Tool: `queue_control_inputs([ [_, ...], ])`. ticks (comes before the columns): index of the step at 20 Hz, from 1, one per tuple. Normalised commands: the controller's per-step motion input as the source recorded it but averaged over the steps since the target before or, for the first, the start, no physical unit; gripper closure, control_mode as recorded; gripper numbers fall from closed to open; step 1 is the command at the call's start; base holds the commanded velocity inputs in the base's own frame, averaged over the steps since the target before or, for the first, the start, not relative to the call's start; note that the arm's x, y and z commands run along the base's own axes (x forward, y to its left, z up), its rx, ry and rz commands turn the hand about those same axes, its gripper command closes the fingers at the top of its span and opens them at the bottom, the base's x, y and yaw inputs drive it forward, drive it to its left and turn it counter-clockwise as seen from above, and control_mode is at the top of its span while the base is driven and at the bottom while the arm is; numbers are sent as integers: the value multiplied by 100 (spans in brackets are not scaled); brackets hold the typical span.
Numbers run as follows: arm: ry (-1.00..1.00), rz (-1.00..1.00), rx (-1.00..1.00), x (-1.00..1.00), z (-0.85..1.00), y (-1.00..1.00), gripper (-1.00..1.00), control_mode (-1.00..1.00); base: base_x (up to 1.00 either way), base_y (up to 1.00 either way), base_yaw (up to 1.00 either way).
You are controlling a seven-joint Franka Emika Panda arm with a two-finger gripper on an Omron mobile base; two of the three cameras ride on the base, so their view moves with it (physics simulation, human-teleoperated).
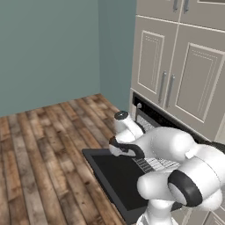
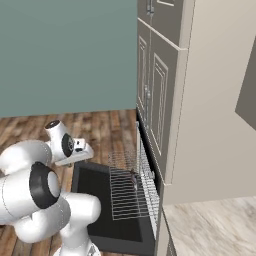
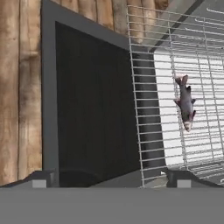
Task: Place the fish on the top rack of the oven, and slide the tray back inside. Close the oven door.
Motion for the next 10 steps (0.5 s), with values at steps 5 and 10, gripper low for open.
queue_control_inputs([
  [5,45,0,-1,42,-35,32,-100,-100,0,0,0],
  [10,26,0,0,15,-49,10,-100,-100,0,0,0],
])
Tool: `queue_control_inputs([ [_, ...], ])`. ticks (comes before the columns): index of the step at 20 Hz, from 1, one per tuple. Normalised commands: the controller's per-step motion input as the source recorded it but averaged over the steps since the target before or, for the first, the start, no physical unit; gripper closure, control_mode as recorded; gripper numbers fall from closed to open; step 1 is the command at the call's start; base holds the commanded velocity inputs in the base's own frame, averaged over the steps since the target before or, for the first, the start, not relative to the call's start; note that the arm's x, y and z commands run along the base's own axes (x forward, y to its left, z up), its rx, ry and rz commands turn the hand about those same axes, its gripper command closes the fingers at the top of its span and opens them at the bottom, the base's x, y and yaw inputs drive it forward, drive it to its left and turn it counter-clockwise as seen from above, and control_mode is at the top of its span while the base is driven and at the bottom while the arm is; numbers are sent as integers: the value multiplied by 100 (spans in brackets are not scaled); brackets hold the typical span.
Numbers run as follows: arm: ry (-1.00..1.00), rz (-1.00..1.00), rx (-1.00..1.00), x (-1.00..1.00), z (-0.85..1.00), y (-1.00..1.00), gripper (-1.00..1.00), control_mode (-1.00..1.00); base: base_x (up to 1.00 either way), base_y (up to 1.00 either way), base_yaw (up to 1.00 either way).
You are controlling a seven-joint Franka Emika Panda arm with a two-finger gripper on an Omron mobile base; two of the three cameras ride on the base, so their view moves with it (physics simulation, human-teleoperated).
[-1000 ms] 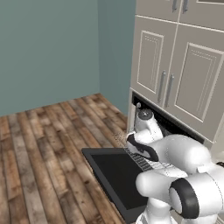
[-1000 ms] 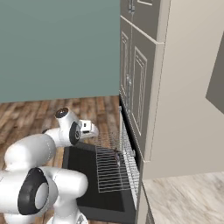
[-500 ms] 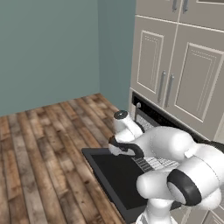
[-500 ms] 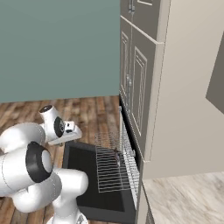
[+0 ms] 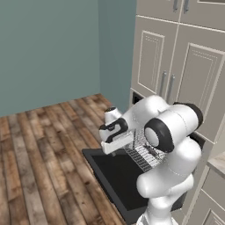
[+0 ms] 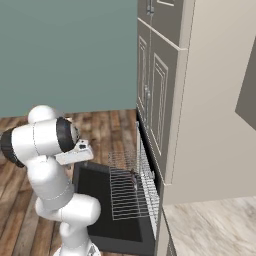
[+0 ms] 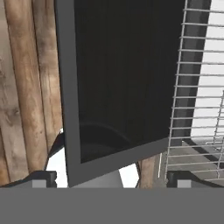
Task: Place the fish on the top rack of the oven, and slide the tray back inside. Close the oven door.
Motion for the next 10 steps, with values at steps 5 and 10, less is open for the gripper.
queue_control_inputs([
  [5,0,0,-1,0,-59,0,-100,-100,0,0,0],
  [10,0,0,-2,0,-57,0,-100,-100,0,0,0],
])
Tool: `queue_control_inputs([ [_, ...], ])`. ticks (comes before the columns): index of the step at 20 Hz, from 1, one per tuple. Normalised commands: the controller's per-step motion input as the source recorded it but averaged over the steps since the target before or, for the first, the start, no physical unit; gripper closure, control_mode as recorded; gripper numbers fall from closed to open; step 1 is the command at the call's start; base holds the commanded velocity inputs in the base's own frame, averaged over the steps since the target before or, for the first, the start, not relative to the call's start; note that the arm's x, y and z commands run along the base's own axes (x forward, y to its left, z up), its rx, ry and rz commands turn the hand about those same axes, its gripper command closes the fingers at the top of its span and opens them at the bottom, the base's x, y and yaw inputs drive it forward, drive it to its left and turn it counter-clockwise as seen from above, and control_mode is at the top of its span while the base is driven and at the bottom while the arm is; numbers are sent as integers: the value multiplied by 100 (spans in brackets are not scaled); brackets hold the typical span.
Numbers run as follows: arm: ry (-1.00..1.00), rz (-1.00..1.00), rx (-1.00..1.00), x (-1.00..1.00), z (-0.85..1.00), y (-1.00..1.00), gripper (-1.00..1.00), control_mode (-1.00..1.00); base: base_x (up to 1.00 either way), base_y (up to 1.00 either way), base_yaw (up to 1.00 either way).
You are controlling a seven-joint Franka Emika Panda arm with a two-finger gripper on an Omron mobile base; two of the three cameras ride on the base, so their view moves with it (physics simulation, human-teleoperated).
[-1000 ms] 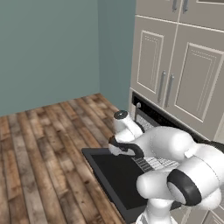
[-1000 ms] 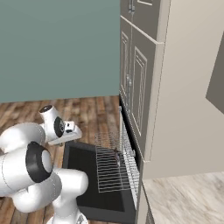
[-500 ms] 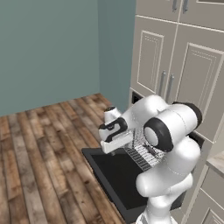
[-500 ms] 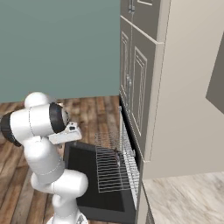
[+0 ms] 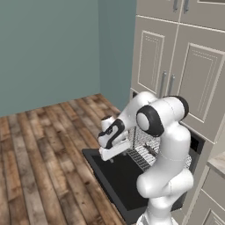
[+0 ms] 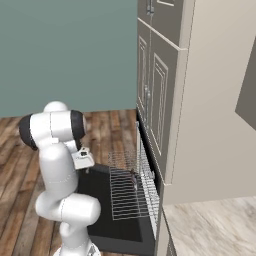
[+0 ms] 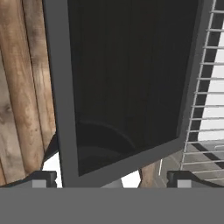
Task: Place the fish on the top rack of the oven, and slide the tray back inside. Close the oven door.
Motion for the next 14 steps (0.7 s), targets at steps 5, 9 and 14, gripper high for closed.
queue_control_inputs([
  [5,0,0,-1,3,-38,0,-100,-100,0,0,0],
  [9,0,0,-1,3,-31,-1,-100,-100,0,0,0],
  [14,0,0,-2,12,-36,-2,-100,-100,0,0,0],
])
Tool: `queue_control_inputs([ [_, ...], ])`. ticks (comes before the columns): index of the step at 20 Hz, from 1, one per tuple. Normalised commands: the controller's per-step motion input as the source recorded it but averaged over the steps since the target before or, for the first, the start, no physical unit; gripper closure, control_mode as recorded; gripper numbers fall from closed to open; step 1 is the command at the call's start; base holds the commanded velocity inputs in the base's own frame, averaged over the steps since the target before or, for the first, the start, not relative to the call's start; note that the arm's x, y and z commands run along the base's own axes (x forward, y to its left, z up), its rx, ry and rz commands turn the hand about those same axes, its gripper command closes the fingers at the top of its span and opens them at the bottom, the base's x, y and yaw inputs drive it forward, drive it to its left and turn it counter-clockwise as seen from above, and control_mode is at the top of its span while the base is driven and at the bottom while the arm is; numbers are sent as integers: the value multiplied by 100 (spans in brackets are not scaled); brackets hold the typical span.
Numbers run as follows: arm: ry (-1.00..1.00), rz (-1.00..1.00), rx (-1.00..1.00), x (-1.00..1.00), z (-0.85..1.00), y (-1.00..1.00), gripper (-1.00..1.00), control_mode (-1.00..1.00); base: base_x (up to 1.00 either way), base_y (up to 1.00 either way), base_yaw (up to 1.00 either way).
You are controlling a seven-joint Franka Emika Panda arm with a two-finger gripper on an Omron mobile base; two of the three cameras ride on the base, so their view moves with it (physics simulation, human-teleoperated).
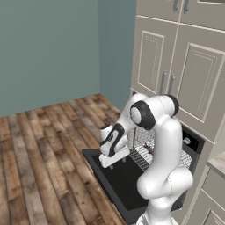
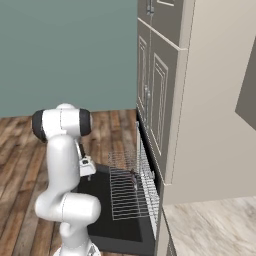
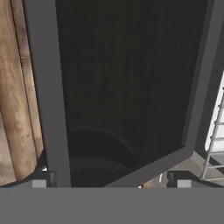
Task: Place the fish on the top rack of the oven, and slide the tray back inside. Close the oven door.
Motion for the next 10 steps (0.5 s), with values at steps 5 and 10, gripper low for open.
queue_control_inputs([
  [5,0,0,-3,20,-34,-6,-100,-100,0,0,0],
  [10,0,-1,-4,23,-33,-13,-100,-100,0,0,0],
])
